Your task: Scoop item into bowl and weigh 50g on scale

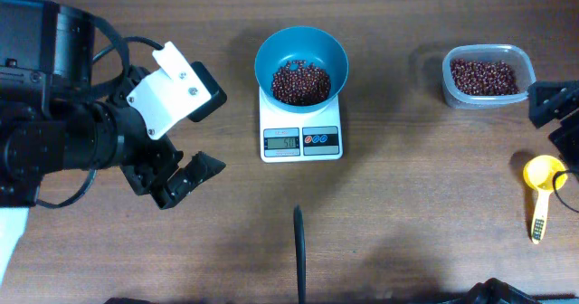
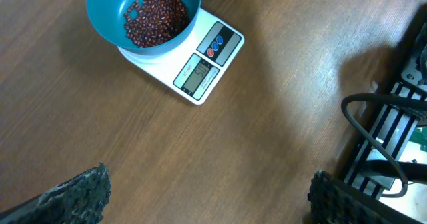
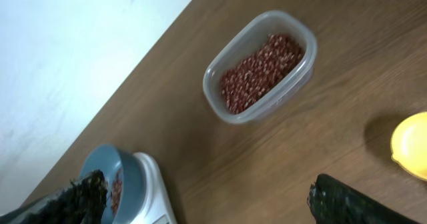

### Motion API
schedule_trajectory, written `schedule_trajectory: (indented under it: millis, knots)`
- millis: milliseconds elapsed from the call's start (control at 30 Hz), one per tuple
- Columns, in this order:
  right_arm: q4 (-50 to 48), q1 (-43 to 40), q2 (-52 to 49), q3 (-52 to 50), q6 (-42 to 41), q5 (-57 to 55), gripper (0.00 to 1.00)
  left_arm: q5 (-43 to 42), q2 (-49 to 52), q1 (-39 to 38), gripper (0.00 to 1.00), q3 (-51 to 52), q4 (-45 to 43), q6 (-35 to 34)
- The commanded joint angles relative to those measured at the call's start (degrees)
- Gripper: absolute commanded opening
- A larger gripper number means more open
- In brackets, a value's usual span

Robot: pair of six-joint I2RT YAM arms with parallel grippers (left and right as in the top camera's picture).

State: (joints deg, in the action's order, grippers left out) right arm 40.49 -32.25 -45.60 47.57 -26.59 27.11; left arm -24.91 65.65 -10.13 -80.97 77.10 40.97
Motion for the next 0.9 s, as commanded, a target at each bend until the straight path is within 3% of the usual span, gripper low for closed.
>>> schedule_trajectory:
  millis: [0,167,433,567,867]
  knots:
    - [1.51,1.33,0.46,0.48,1.03,3.74,0.99,-0.81,-0.13,0.28,0.99,-0.68,-0.02,0.94]
    - [2.12,11.13,6.69,0.44,3.91,-6.32,0.99,-0.81,-0.13,0.28,0.99,-0.68,-0.02,0.94]
    - [6.56,15.61,24.92,-3.54,12.87,-11.45,0.98,-0.81,-0.13,0.28,0.99,-0.68,-0.02,0.94]
    - [3.21,20.94,32.39,-8.72,12.87,-17.75,0.99,-0.81,-0.13,0.28,0.99,-0.68,-0.02,0.94]
    - [-14.73,22.25,45.05,-29.73,12.90,-16.15,0.99,-0.81,-0.13,0.28,0.99,-0.68,-0.02,0.94]
